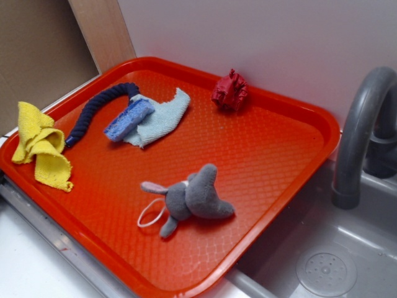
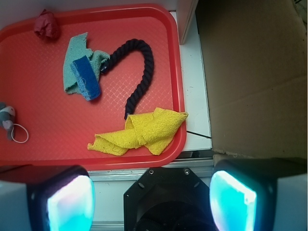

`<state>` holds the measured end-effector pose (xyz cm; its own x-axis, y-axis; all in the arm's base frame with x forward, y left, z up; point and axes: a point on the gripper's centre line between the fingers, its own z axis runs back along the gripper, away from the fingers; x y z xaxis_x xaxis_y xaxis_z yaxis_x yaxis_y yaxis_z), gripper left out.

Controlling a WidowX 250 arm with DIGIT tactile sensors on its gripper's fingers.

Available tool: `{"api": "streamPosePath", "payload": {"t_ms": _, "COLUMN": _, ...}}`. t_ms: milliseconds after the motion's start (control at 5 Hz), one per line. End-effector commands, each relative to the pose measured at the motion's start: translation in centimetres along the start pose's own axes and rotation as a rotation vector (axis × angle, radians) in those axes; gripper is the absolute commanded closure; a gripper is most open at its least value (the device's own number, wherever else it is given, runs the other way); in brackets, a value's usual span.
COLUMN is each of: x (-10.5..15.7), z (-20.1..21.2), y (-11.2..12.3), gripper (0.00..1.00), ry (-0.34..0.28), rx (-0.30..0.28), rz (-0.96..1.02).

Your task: Grab the gray animal.

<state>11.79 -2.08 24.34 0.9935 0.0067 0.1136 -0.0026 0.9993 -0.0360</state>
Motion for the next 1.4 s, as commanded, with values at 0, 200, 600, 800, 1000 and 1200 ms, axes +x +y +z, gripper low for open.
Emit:
{"api": "streamPosePath", "payload": {"t_ms": 0, "x": 0.0, "z": 0.0, "y": 0.0, "gripper": 0.0, "ry": 0.0, "rx": 0.0, "rz": 0.0}}
{"api": "streamPosePath", "payload": {"t_ms": 200, "x": 1.4, "z": -0.6, "y": -2.5, "gripper": 0.0, "ry": -0.052, "rx": -0.001, "rz": -0.085}}
{"api": "streamPosePath", "payload": {"t_ms": 600, "x": 4.6, "z": -4.4, "y": -10.1, "gripper": 0.0, "ry": -0.175, "rx": -0.063, "rz": -0.496}}
{"api": "streamPosePath", "payload": {"t_ms": 800, "x": 5.6, "z": -7.2, "y": -14.7, "gripper": 0.0, "ry": -0.241, "rx": -0.156, "rz": -0.735}}
{"api": "streamPosePath", "payload": {"t_ms": 1000, "x": 5.1, "z": -9.7, "y": -19.3, "gripper": 0.0, "ry": -0.251, "rx": -0.235, "rz": -0.975}}
{"api": "streamPosePath", "payload": {"t_ms": 1200, "x": 4.6, "z": -11.8, "y": -22.3, "gripper": 0.0, "ry": -0.22, "rx": -0.318, "rz": -1.134}}
